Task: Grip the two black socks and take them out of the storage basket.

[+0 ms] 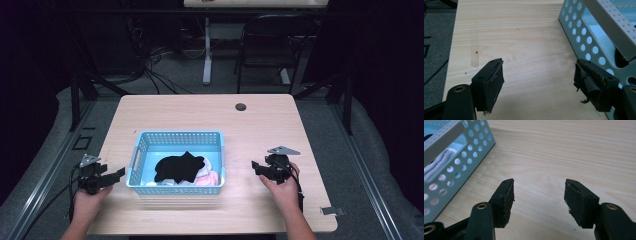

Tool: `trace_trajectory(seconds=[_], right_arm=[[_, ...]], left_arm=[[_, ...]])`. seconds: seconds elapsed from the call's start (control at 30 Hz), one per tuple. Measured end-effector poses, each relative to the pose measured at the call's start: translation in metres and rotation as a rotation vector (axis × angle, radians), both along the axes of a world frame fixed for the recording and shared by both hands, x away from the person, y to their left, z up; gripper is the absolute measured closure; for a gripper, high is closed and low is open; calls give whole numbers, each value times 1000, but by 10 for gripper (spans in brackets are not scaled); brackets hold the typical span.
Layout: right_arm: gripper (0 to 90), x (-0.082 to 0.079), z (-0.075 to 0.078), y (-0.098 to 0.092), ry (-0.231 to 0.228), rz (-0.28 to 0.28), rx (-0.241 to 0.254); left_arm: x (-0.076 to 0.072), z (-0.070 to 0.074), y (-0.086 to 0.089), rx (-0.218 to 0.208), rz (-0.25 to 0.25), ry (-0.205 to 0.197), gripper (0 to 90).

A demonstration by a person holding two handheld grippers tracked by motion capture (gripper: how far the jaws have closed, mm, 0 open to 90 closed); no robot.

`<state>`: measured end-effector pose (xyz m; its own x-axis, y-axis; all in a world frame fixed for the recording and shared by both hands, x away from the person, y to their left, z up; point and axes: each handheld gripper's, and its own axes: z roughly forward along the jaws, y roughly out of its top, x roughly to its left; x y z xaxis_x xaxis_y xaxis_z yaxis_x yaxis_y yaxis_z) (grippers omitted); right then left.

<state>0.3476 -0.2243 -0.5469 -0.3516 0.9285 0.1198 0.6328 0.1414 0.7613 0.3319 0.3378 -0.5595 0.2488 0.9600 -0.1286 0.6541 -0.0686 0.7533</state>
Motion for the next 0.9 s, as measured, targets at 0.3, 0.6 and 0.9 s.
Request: trace_trajectory(seconds=[0.3,0.6,0.9], right_arm=[[408,-2,2,4,-19,-3,-32],[405,-2,2,4,4,0,-40],[405,-3,5,9,31,35,-6]], left_arm=[[0,1,0,6,-6,2,236],[0,1,-1,2,-5,-4,236],[1,1,-2,0,-6,0,236]])
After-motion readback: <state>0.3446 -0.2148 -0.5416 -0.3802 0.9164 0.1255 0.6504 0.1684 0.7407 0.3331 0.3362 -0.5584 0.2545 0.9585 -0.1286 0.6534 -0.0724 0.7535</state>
